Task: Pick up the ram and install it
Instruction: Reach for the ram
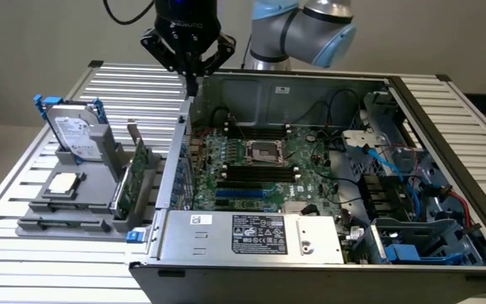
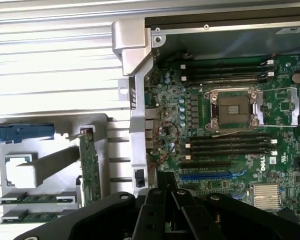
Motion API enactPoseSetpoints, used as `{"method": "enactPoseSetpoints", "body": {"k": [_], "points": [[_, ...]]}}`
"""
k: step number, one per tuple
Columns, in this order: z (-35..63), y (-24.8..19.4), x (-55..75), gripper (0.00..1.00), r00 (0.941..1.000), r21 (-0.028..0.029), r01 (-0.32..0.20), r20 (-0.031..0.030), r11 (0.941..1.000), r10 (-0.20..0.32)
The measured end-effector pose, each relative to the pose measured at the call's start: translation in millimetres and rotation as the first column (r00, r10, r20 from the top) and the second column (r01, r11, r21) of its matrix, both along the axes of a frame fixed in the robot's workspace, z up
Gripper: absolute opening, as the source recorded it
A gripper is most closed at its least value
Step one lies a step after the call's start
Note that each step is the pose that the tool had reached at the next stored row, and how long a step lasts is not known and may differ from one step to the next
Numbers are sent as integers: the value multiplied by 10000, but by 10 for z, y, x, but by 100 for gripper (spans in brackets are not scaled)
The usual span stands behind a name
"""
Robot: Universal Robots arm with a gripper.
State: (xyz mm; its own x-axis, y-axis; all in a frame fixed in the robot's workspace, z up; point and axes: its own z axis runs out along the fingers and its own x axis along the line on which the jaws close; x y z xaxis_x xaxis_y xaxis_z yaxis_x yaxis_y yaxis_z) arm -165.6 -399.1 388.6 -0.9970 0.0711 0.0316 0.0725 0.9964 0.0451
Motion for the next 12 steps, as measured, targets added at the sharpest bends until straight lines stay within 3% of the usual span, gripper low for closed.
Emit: {"method": "enactPoseSetpoints", "body": {"k": [8, 12], "points": [[-62, -52, -367, 11, 10000, 1, 1, 1, 10000, -1], [-101, -78, -547, 11, 10000, 16, 1, 36, 10000, -2]]}}
